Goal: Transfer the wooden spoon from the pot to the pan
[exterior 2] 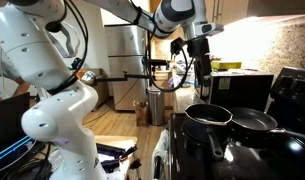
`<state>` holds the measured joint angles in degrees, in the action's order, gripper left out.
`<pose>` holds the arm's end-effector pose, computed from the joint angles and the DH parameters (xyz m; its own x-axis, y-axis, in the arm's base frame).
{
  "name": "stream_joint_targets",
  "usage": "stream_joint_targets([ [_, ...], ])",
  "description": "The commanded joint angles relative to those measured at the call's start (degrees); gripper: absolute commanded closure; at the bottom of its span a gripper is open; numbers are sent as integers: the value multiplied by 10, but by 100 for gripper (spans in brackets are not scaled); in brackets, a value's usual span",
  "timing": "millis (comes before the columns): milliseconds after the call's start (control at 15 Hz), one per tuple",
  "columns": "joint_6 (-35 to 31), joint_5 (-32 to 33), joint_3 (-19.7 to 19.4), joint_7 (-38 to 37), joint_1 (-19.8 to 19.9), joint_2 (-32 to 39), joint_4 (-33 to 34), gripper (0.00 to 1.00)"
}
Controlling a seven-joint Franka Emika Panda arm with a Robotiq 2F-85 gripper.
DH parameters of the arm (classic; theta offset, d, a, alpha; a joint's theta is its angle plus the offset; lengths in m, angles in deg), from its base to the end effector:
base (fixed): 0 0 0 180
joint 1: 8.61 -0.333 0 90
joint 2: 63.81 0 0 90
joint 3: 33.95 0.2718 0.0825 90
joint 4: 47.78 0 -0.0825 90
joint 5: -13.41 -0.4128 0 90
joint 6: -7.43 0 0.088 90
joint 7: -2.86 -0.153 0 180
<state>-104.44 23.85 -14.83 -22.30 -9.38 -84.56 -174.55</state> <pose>0.4818 0.1546 0.4326 0.9826 -0.0236 0.1844 -0.0664 -0.9710 0.2295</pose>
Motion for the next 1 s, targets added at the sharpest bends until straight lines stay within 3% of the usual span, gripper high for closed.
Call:
stream_joint_targets([
  [0, 2, 6, -15, -5, -18, 3, 1, 0],
  [333, -6, -5, -22, 17, -23, 5, 1, 0],
  [600, -63, -74, -69, 142, -62, 12, -3, 0],
  [933, -30, -124, -117, 315, -88, 36, 12, 0],
])
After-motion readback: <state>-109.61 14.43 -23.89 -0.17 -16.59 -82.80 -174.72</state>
